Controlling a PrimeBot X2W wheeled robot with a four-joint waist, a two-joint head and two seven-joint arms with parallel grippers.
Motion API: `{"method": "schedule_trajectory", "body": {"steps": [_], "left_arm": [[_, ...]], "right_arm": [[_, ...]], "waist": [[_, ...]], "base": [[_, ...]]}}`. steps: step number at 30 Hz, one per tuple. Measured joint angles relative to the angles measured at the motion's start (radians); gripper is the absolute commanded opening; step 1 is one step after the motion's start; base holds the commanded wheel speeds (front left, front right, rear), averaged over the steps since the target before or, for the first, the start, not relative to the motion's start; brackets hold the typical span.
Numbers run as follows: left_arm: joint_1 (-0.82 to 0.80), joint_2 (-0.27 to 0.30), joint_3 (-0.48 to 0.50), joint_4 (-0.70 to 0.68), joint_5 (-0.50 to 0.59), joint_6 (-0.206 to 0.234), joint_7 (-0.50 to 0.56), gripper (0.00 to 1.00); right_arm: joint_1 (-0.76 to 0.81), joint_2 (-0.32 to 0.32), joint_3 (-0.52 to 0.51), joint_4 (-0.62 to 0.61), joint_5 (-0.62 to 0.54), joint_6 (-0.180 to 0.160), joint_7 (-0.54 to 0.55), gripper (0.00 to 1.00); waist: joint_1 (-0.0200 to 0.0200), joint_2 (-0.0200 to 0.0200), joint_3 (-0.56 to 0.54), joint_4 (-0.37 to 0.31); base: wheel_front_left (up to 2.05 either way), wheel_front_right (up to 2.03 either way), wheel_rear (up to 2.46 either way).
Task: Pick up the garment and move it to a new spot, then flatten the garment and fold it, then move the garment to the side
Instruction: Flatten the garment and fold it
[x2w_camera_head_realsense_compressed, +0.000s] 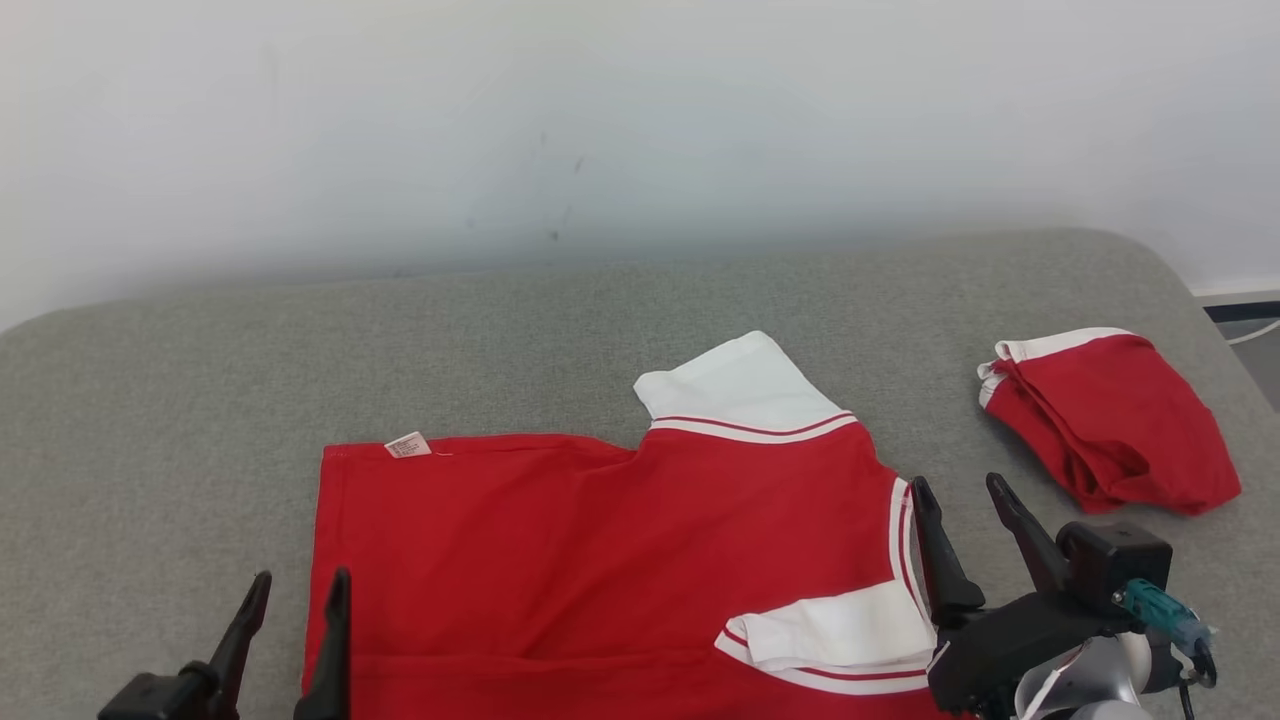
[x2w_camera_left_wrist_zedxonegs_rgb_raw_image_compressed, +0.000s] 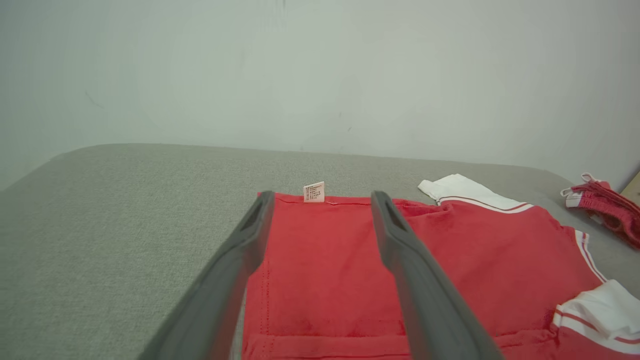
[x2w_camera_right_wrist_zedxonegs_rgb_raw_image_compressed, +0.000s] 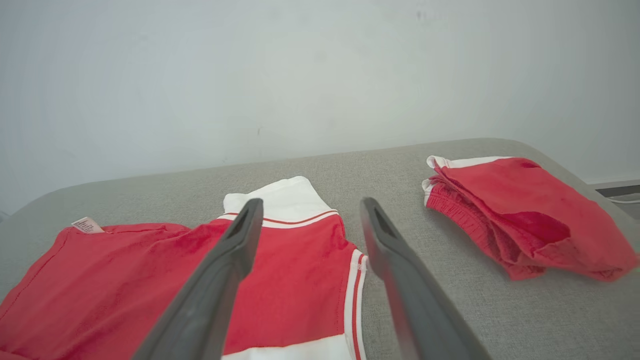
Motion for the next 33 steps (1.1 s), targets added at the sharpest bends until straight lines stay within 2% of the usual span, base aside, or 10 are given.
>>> {"method": "schedule_trajectory", "body": {"steps": [14, 26, 30, 33], "left_arm": [[0.012, 0.012, 0.011, 0.046, 0.038, 0.008, -0.017, 1.00], [0.011, 0.012, 0.012, 0.048, 0.040, 0.008, -0.018, 1.00], [0.002, 0.014, 0.009, 0.059, 0.039, -0.004, -0.018, 1.00], [-0.032, 0.019, -0.001, 0.085, 0.035, -0.029, 0.005, 1.00]], "right_arm": [[-0.006, 0.001, 0.007, 0.083, -0.026, 0.009, -0.172, 1.00], [-0.030, 0.003, 0.015, 0.127, -0.026, 0.022, -0.244, 1.00], [-0.036, 0.004, 0.023, 0.136, -0.028, 0.030, -0.254, 1.00], [-0.044, 0.004, 0.028, 0.121, -0.036, 0.033, -0.261, 1.00]], "waist": [[0.0001, -0.0001, -0.005, -0.013], [0.0001, 0.0000, 0.025, -0.007], [0.0001, 0.0000, 0.038, -0.008], [0.0001, 0.0000, 0.051, -0.009]], "base": [[0.00, 0.00, 0.00], [0.00, 0.00, 0.00], [0.00, 0.00, 0.00], [0.00, 0.00, 0.00]]}}
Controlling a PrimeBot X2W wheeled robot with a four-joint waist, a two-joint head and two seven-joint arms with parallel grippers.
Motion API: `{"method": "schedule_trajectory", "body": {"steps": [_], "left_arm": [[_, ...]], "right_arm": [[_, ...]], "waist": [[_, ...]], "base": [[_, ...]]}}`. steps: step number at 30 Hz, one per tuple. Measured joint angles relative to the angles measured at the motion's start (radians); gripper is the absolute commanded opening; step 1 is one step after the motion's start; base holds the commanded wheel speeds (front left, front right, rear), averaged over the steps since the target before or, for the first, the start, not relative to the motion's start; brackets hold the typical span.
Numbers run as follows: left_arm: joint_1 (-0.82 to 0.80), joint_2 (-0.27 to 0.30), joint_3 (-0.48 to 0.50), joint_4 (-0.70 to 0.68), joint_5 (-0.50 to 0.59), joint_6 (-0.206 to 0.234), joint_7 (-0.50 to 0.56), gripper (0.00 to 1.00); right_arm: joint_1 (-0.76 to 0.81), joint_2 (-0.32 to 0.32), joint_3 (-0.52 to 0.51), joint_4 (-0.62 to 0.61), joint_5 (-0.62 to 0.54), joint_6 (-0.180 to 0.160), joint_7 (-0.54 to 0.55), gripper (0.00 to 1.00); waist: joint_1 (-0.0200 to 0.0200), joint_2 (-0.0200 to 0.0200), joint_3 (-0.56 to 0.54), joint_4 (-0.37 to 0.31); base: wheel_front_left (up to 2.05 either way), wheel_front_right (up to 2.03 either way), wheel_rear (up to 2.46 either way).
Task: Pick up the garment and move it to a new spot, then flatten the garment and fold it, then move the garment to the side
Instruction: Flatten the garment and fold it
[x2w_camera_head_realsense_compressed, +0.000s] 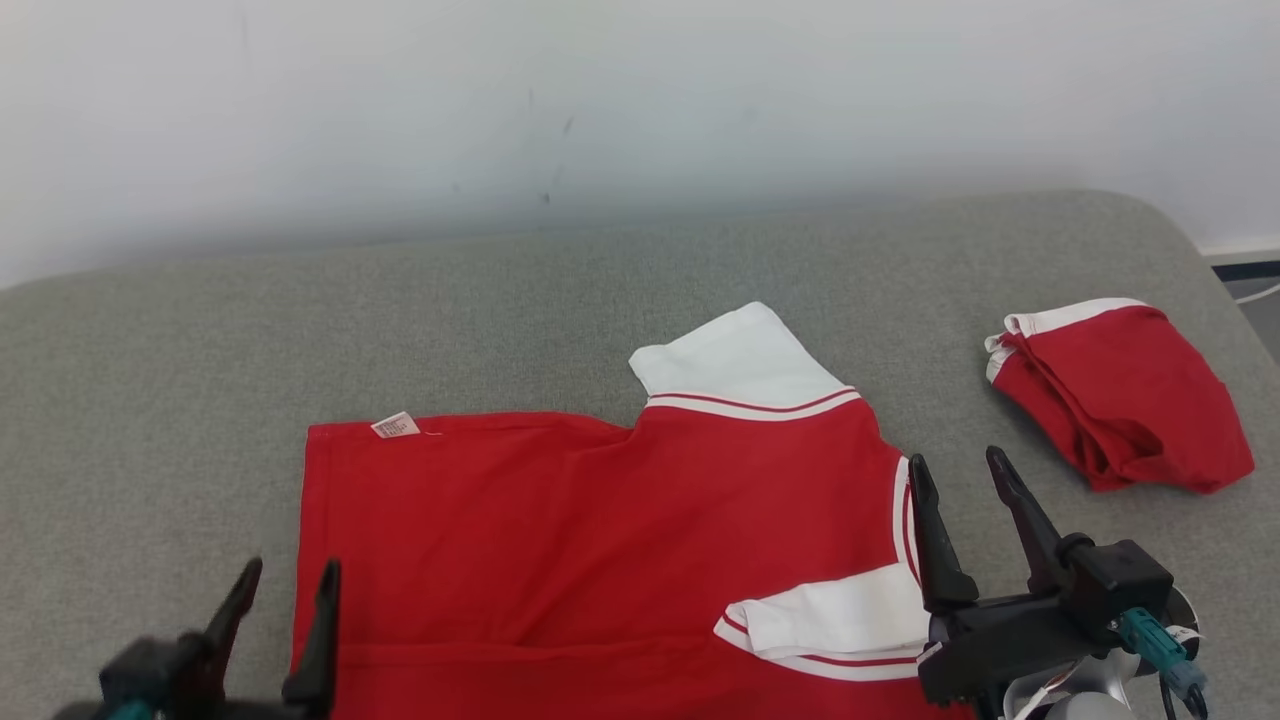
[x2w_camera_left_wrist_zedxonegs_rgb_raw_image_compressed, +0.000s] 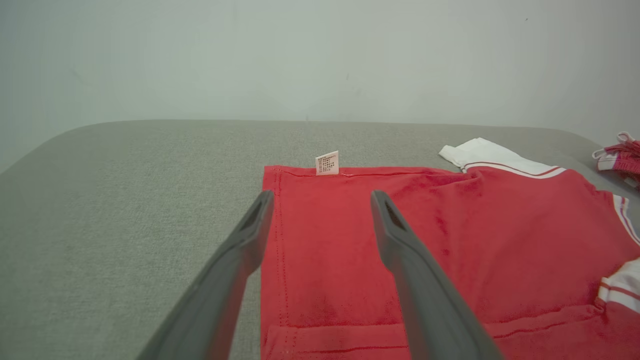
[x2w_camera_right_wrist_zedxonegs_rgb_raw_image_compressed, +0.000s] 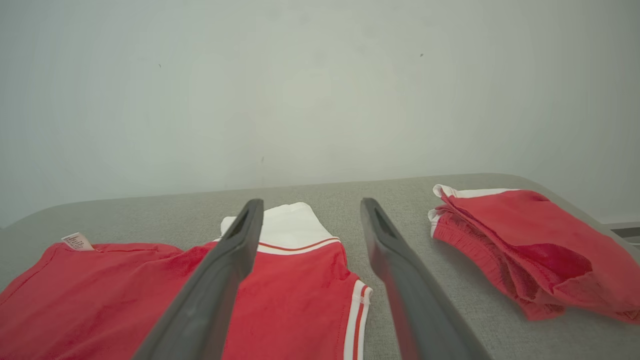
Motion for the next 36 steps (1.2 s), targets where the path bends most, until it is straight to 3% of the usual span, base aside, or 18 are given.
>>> {"method": "schedule_trajectory", "body": {"steps": [5, 10, 20, 28, 36], "left_arm": [[-0.172, 0.034, -0.026, 0.079, -0.005, -0.053, 0.127, 1.00], [-0.362, 0.047, -0.015, 0.186, -0.016, -0.070, 0.267, 1.00], [-0.542, 0.076, 0.003, 0.370, -0.061, -0.115, 0.452, 1.00], [-0.612, 0.070, -0.017, 0.482, -0.055, -0.115, 0.522, 1.00], [-0.674, 0.047, -0.015, 0.552, -0.055, -0.115, 0.524, 1.00]], "right_arm": [[0.000, -0.010, 0.007, -0.048, -0.018, 0.006, -0.007, 1.00], [-0.004, -0.027, 0.020, -0.091, -0.054, 0.007, -0.011, 1.00], [-0.042, -0.045, 0.044, -0.147, -0.089, 0.007, -0.006, 1.00], [-0.043, -0.059, 0.046, -0.159, -0.106, 0.007, -0.004, 1.00], [-0.046, -0.063, 0.050, -0.157, -0.115, 0.007, 0.004, 1.00]], "waist": [[0.0000, 0.0000, 0.035, 0.002], [0.0001, 0.0001, 0.086, 0.005], [0.0002, 0.0001, 0.204, -0.036], [0.0001, 0.0001, 0.255, -0.080], [0.0000, 0.0001, 0.270, -0.078]], "base": [[0.00, 0.00, 0.00], [0.00, 0.00, 0.00], [0.00, 0.00, 0.00], [0.00, 0.00, 0.00], [0.00, 0.00, 0.00]]}}
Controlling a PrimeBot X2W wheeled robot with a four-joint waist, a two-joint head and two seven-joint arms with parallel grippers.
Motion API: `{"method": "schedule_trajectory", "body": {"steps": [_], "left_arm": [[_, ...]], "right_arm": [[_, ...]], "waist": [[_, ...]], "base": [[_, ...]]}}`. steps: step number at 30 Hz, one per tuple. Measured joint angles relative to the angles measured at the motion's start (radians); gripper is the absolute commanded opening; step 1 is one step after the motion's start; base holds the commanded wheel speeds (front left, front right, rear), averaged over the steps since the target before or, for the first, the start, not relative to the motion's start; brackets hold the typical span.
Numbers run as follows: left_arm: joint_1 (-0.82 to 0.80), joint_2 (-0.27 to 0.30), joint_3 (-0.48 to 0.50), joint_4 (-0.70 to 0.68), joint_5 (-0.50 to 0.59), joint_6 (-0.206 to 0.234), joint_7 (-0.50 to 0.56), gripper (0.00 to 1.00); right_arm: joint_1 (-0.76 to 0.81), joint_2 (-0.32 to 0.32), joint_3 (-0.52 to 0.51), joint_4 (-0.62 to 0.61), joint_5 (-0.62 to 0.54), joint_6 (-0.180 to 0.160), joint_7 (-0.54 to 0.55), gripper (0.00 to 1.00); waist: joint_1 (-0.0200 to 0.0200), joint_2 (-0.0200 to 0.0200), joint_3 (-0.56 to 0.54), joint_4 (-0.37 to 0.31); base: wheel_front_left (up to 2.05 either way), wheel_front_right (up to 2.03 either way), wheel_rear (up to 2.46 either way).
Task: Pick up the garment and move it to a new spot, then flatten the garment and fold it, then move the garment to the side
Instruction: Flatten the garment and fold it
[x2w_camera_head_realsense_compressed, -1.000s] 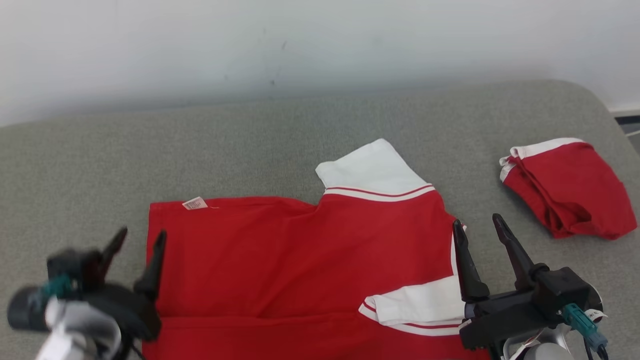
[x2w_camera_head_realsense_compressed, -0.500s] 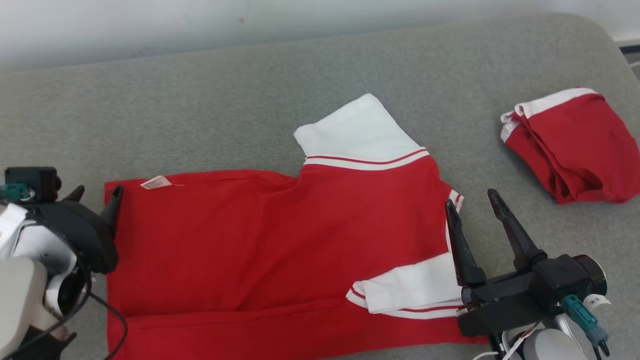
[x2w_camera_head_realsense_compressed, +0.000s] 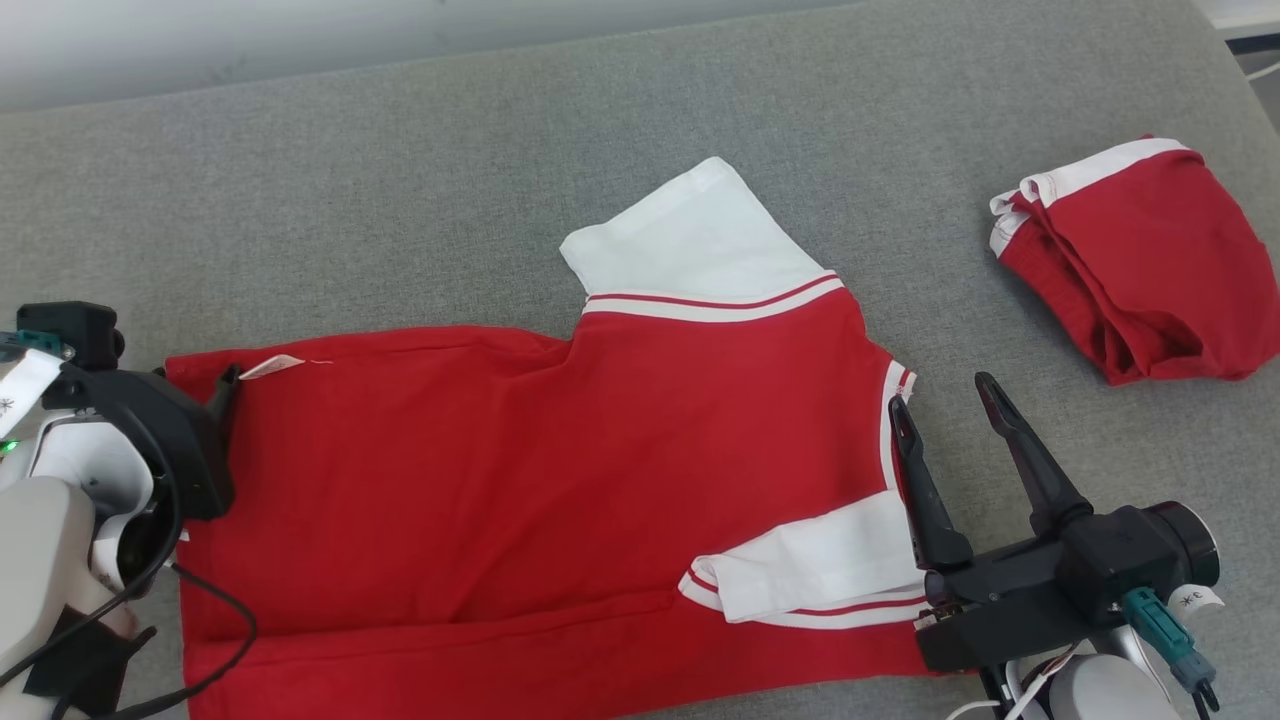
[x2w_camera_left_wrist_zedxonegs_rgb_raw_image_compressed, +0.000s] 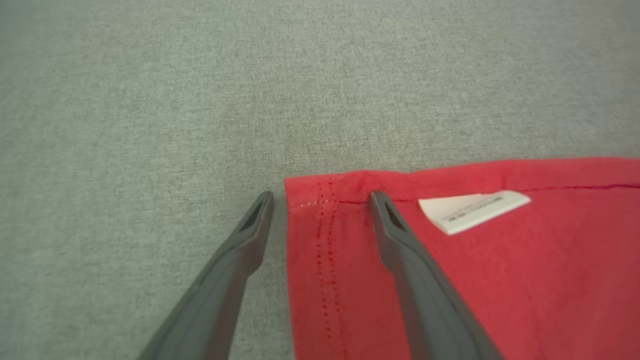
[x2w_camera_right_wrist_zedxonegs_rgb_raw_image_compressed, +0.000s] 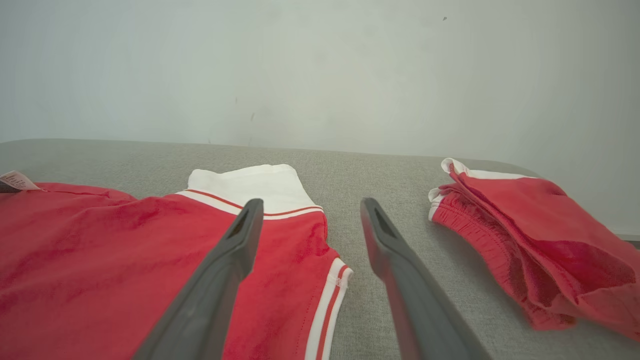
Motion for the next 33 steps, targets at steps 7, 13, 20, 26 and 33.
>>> {"method": "schedule_trajectory", "body": {"steps": [7, 13, 20, 26, 33], "left_arm": [[-0.020, -0.001, 0.002, 0.047, 0.000, -0.007, -0.006, 1.00], [-0.024, -0.025, 0.004, 0.081, -0.006, -0.007, -0.019, 0.42], [-0.028, -0.038, 0.007, 0.098, -0.007, -0.007, -0.045, 0.22], [-0.063, -0.036, 0.019, 0.107, -0.008, -0.007, -0.068, 0.00], [-0.068, -0.032, 0.031, 0.108, -0.022, -0.009, -0.090, 0.00]], "right_arm": [[-0.010, -0.001, 0.007, 0.003, -0.007, 0.000, 0.008, 1.00], [-0.007, -0.002, 0.025, 0.014, -0.008, 0.007, 0.018, 1.00], [-0.004, -0.008, 0.024, 0.010, -0.009, 0.007, 0.026, 1.00], [-0.010, -0.025, 0.024, -0.009, -0.025, 0.007, 0.048, 1.00], [-0.230, -0.060, 0.032, 0.009, -0.019, 0.074, 0.194, 1.00]], "waist": [[0.0000, 0.0000, -0.005, 0.007], [-0.0002, -0.0001, -0.029, 0.009], [-0.0002, 0.0000, -0.026, 0.002], [-0.0002, -0.0001, -0.015, 0.003], [-0.0002, 0.0000, 0.011, 0.008]], "base": [[0.00, 0.00, 0.00], [0.00, 0.00, 0.00], [0.00, 0.00, 0.00], [0.00, 0.00, 0.00], [0.00, 0.00, 0.00]]}}
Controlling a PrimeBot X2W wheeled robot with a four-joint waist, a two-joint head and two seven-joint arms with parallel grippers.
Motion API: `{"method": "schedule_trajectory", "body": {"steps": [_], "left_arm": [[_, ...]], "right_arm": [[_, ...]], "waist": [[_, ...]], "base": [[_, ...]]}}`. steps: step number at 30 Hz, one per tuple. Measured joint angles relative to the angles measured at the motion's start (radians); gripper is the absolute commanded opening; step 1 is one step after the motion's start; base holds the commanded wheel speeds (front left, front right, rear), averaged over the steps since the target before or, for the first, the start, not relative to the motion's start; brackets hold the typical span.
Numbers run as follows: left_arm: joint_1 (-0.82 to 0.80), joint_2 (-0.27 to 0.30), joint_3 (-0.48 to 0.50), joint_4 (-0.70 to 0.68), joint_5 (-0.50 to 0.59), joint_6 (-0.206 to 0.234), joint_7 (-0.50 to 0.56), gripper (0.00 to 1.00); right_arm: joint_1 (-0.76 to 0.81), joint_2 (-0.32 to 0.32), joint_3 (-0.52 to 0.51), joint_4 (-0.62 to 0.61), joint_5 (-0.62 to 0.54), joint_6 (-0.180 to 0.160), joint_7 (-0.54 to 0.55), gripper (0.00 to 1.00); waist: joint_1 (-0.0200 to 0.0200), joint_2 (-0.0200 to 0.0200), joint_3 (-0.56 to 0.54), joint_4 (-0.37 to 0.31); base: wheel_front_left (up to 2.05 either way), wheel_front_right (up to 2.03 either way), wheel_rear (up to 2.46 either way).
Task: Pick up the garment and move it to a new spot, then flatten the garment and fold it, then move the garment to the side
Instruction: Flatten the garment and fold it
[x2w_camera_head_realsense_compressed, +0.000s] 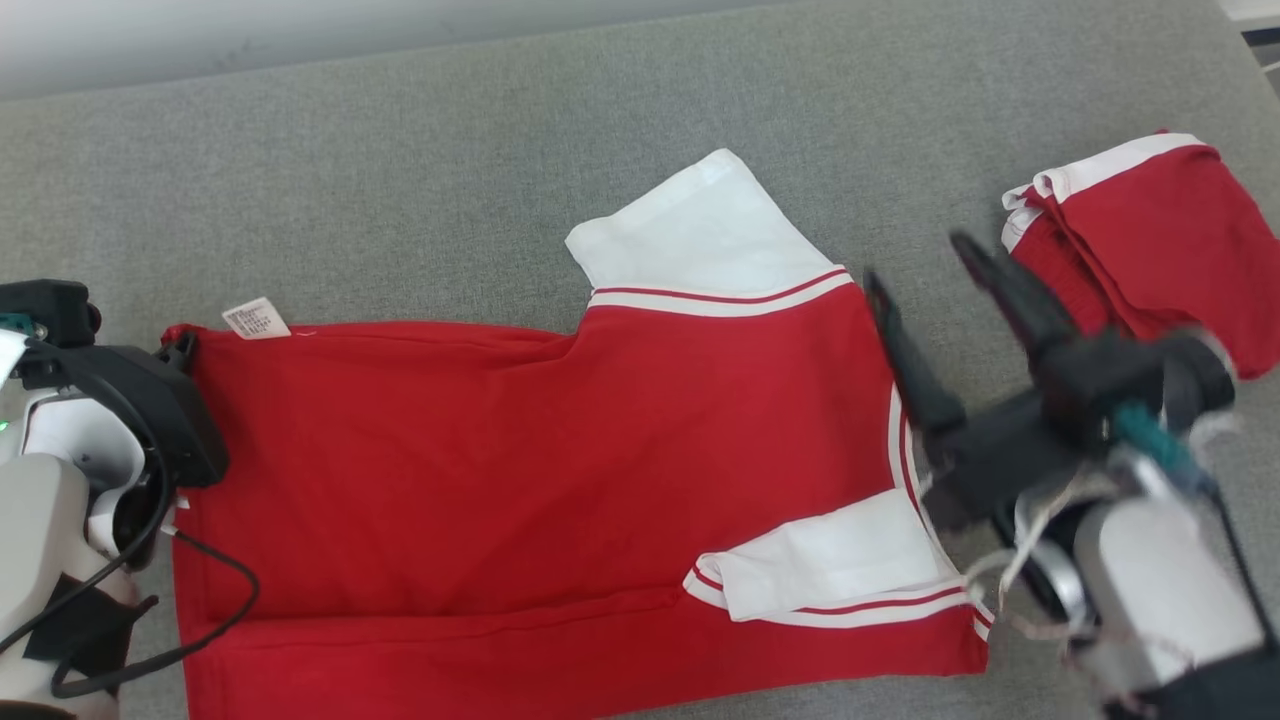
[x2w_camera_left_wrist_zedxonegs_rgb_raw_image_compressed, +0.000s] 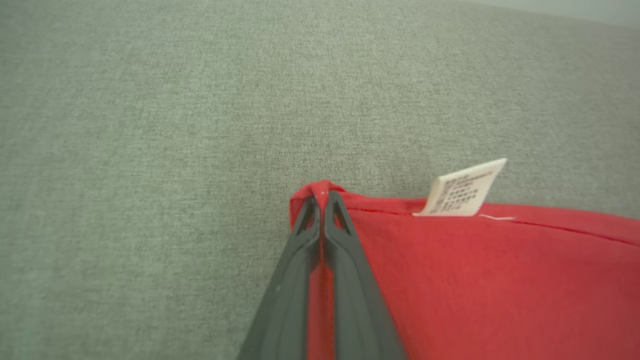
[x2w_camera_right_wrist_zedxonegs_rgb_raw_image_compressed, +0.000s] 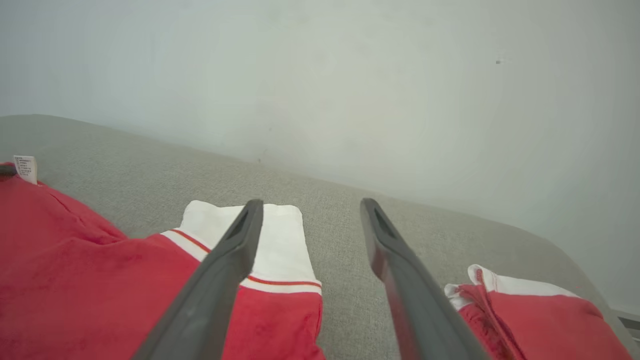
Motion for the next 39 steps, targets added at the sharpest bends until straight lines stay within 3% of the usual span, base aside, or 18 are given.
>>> {"method": "schedule_trajectory", "body": {"steps": [6, 11, 22, 39], "left_arm": [[-0.037, -0.002, -0.001, 0.005, 0.000, -0.017, -0.008, 0.00], [-0.058, -0.014, -0.007, 0.011, -0.001, -0.026, -0.016, 0.00], [-0.105, -0.043, -0.041, 0.041, 0.000, -0.043, -0.017, 0.00], [-0.139, -0.098, -0.079, 0.089, 0.000, -0.060, -0.052, 0.00]], "right_arm": [[-0.225, -0.019, 0.002, 0.131, 0.065, 0.073, 0.196, 1.00], [-0.382, -0.023, 0.001, 0.279, 0.121, 0.093, 0.342, 1.00], [-0.538, -0.015, 0.026, 0.565, 0.195, 0.109, 0.530, 1.00], [-0.721, 0.019, 0.052, 0.787, 0.227, 0.115, 0.633, 1.00]], "waist": [[0.0001, 0.0000, 0.024, 0.008], [0.0001, 0.0000, 0.041, 0.024], [0.0001, 0.0000, 0.066, 0.076], [0.0001, -0.0001, 0.079, 0.167]], "base": [[0.00, 0.00, 0.00], [0.00, 0.00, 0.00], [0.00, 0.00, 0.00], [0.00, 0.00, 0.00]]}}
